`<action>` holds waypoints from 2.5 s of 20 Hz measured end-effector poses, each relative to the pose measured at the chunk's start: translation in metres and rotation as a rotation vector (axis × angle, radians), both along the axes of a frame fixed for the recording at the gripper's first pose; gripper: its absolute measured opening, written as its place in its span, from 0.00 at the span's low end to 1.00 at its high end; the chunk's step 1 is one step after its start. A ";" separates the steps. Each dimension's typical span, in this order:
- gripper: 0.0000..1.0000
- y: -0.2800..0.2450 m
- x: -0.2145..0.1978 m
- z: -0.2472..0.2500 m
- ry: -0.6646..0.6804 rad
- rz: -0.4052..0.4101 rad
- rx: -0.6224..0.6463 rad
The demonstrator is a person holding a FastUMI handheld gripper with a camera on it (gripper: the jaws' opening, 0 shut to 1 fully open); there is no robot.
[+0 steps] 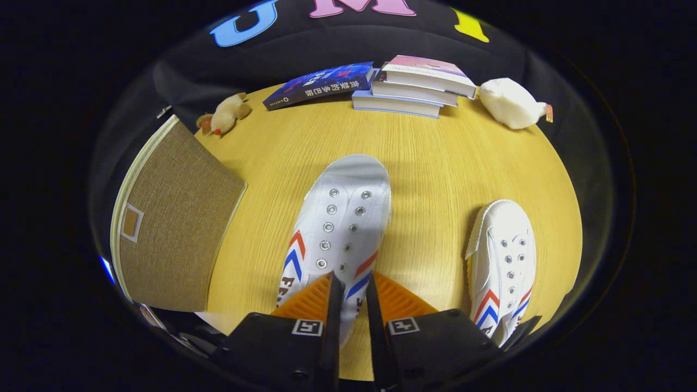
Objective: Open the storage box then place both shoes into the box .Put the left shoe in first, then the right shoe, with the right side of both shoes facing outward in a uniform manner.
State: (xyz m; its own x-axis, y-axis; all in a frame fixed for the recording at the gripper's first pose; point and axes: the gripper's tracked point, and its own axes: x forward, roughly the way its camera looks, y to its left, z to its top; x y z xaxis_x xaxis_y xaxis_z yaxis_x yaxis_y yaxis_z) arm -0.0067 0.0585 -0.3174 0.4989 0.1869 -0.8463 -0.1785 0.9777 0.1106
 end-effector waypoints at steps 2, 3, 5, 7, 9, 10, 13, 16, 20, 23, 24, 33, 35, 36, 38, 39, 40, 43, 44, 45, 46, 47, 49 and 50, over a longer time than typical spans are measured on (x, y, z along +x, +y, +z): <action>0.23 -0.001 -0.001 -0.001 0.022 -0.047 0.006; 0.12 -0.002 0.000 -0.002 0.022 -0.084 0.017; 0.06 -0.001 0.000 -0.001 0.020 -0.139 0.058; 0.06 0.002 -0.002 0.005 0.030 -0.190 0.111; 0.05 0.005 -0.007 0.019 0.007 -0.224 0.117; 0.05 0.004 -0.010 0.027 -0.008 -0.225 0.106; 0.05 0.009 -0.022 0.063 -0.052 -0.240 0.126; 0.05 0.022 -0.035 0.114 -0.113 -0.241 0.156; 0.05 0.057 -0.049 0.177 -0.160 -0.256 0.268; 0.05 0.094 -0.054 0.212 -0.175 -0.235 0.335; 0.05 0.109 -0.055 0.221 -0.174 -0.222 0.359; 0.05 0.253 -0.066 0.208 -0.053 -0.096 0.464; 0.05 0.278 -0.068 0.190 -0.020 -0.069 0.451; 0.05 0.287 -0.067 0.180 -0.006 -0.059 0.439; 0.05 0.298 -0.064 0.159 0.008 -0.052 0.397; 0.05 0.301 -0.063 0.149 0.018 -0.054 0.372; 0.05 0.304 -0.060 0.138 0.030 -0.057 0.351; 0.05 0.313 -0.056 0.110 0.081 -0.062 0.306; 0.05 0.313 -0.053 0.101 0.095 -0.060 0.280; 0.05 0.313 -0.052 0.094 0.102 -0.061 0.255; 0.05 0.313 -0.051 0.088 0.110 -0.063 0.235; 0.05 0.315 -0.050 0.082 0.118 -0.059 0.226; 0.11 0.327 -0.052 0.075 0.139 -0.025 0.242; 0.15 0.335 -0.055 0.075 0.151 0.005 0.267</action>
